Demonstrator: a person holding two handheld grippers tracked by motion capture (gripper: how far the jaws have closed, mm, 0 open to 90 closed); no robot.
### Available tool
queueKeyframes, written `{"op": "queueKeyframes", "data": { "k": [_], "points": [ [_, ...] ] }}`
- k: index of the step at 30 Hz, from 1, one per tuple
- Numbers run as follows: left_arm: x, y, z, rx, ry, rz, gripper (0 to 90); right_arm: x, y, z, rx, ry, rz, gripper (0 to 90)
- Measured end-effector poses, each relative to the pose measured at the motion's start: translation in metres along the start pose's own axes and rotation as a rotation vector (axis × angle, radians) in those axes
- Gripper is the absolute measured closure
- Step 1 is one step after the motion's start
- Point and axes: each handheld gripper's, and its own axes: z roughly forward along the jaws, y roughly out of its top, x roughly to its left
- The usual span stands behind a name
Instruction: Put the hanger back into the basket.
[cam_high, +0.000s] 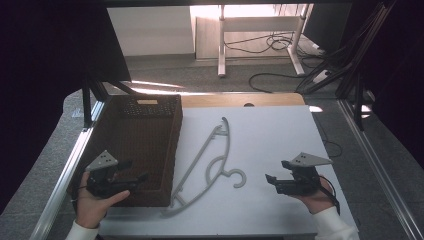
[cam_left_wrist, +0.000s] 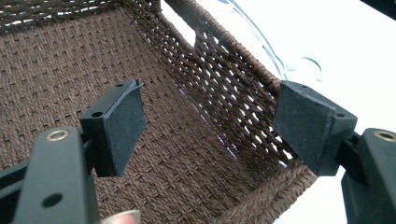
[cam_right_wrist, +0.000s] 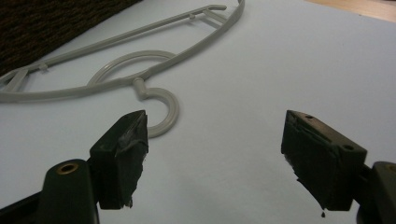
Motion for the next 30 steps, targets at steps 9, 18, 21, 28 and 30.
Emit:
{"op": "queueKeyframes", "data": {
  "k": [9, 18, 21, 28, 30],
  "points": [
    [-0.001, -0.001, -0.002, -0.002, -0.001, -0.003, 24.5, 0.000, 0.000, 0.003, 0.000, -0.017, -0.006, 23.5],
    [-0.002, -0.002, -0.006, -0.007, 0.006, -0.004, 24.5, -0.001, 0.001, 0.005, -0.007, -0.003, 0.007, 24.4],
    [0.000, -0.002, -0.006, -0.007, 0.008, -0.010, 24.5, -0.001, 0.002, 0.008, -0.001, -0.002, 0.007, 24.9],
    [-0.001, -0.002, -0.007, -0.012, 0.009, -0.012, 24.6, 0.000, 0.002, 0.012, 0.014, -0.002, 0.019, 25.7],
    [-0.002, -0.002, -0.008, -0.015, 0.006, -0.010, 24.6, 0.001, 0.002, 0.012, 0.017, 0.002, 0.019, 25.7]
  ]
}}
